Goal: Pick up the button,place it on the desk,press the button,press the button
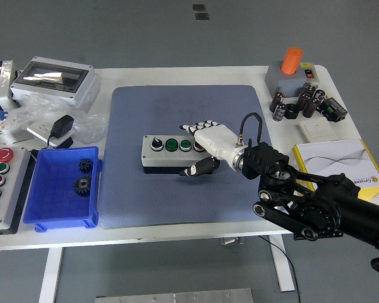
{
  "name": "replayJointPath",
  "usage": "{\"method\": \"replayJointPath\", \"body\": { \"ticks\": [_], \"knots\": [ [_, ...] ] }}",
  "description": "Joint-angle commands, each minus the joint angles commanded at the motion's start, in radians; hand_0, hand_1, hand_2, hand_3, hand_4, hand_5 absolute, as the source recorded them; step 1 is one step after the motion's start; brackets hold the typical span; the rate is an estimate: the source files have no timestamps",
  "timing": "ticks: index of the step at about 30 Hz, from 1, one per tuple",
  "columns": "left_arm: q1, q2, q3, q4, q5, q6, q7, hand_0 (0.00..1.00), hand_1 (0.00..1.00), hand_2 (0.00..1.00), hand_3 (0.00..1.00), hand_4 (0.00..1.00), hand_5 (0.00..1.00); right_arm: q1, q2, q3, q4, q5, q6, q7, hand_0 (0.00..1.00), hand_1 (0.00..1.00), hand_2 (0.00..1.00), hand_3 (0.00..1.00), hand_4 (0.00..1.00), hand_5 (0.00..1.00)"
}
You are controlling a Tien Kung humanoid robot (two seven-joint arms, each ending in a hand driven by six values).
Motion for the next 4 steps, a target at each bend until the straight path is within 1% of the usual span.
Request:
{"method": "replayJointPath", "body": {
  "ticks": [4],
  "knots": [
    [0.001,0.0,0.001,0.0,-0.002,0.0,0.0,0.73,0.734,0.618,0.645,0.584,0.178,-0.002,0.004,-0.015,-0.008,0.003,-0.021,0.002,0.854,0.881,0.856,0.991,0.998,0.453]
  ]
}}
